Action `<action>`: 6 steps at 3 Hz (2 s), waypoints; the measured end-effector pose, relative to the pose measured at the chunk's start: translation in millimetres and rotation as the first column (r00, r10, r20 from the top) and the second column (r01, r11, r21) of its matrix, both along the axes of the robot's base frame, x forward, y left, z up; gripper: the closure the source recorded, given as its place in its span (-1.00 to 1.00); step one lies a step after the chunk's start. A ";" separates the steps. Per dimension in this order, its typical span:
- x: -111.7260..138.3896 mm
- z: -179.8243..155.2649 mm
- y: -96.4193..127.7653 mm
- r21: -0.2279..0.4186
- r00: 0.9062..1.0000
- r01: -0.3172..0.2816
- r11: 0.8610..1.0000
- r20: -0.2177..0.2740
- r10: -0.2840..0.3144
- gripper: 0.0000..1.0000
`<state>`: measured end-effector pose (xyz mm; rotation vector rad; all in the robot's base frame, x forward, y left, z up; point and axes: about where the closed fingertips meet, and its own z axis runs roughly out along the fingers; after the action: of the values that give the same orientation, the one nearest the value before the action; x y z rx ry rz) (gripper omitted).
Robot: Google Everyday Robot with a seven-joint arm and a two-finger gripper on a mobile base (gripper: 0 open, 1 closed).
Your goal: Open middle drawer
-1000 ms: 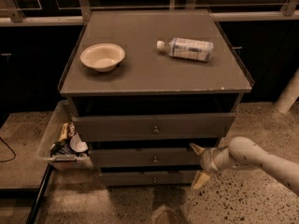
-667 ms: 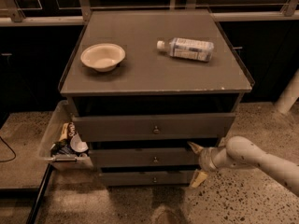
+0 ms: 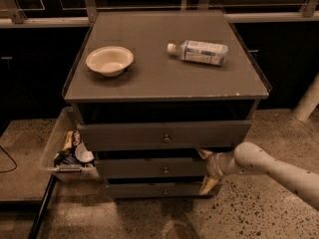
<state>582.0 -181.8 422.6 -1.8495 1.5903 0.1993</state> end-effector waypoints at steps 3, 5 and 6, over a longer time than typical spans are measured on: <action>26.4 -39.0 -1.4 -0.031 0.997 -0.041 0.999 -0.070 0.039 -1.00; 27.0 -38.9 -1.7 -0.031 0.997 -0.041 0.999 -0.071 0.039 -0.16; 27.0 -35.8 -1.7 -0.031 0.997 -0.041 0.999 -0.071 0.039 0.31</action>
Offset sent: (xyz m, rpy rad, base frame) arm 0.0370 -0.0083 -0.0417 -0.0598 0.0601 0.0494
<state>609.1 -183.4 386.8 -1.9192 1.6132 0.2605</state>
